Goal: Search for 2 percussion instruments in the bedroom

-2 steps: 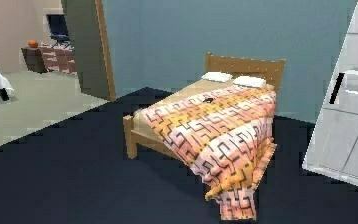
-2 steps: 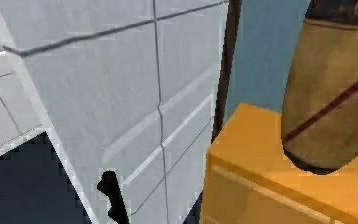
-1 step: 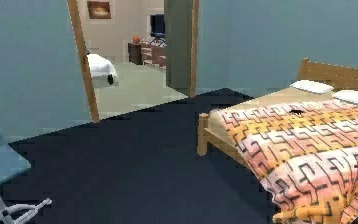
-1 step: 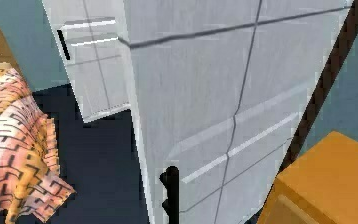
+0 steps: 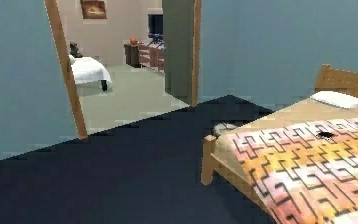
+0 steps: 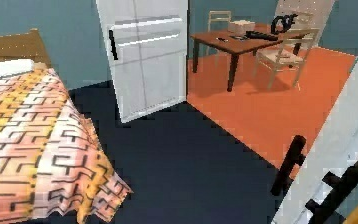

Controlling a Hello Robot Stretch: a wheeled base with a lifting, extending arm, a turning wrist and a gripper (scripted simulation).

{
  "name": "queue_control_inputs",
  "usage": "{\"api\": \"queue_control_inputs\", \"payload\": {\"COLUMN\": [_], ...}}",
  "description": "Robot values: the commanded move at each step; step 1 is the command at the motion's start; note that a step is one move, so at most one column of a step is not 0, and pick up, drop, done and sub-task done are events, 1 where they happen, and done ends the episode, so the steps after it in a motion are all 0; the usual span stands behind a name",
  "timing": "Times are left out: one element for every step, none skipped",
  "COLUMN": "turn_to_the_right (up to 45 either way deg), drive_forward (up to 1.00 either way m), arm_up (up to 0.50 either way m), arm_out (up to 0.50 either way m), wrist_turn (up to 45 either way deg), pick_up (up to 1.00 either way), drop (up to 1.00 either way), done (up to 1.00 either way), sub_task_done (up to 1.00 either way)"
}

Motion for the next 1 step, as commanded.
{"api": "queue_control_inputs", "payload": {"turn_to_the_right": [-6.0], "drive_forward": [0.0], "arm_up": [0.0], "arm_out": [0.0], "wrist_turn": [0.0], "pick_up": [0.0], "drop": [0.0], "done": [0.0], "sub_task_done": [0.0]}}
